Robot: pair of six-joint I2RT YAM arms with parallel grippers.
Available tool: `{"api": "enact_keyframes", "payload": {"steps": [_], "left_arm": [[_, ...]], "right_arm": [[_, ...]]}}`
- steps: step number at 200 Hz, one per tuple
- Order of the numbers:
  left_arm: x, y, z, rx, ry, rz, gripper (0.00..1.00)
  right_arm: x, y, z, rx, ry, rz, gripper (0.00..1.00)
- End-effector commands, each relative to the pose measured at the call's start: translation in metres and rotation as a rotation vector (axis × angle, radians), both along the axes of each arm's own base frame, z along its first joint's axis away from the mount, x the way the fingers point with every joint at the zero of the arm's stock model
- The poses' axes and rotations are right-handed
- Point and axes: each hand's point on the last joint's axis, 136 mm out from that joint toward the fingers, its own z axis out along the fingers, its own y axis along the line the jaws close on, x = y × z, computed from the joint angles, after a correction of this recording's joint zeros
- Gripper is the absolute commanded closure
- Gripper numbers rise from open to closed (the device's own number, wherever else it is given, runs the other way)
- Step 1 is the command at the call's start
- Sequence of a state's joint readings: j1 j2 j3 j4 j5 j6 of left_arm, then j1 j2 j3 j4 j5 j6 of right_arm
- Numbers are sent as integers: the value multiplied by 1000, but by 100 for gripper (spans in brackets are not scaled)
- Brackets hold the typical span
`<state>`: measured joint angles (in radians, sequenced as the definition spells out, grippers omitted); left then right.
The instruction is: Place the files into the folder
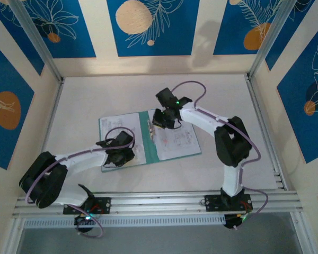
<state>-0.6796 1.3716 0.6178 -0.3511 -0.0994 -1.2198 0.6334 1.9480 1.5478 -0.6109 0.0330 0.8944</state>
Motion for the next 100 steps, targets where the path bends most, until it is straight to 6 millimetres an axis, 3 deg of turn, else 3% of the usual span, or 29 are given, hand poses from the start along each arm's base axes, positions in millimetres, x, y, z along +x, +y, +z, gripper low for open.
{"api": "enact_keyframes", "payload": {"steps": [1, 46, 100], "left_arm": [[-13, 9, -14, 39, 62, -42, 79], [-25, 17, -30, 50, 102, -38, 82], [-33, 22, -34, 50, 115, -35, 82]], "right_arm": [[19, 11, -8, -19, -13, 67, 93], [56, 32, -24, 0, -33, 117, 93], [75, 41, -43, -10, -13, 140, 93]]}}
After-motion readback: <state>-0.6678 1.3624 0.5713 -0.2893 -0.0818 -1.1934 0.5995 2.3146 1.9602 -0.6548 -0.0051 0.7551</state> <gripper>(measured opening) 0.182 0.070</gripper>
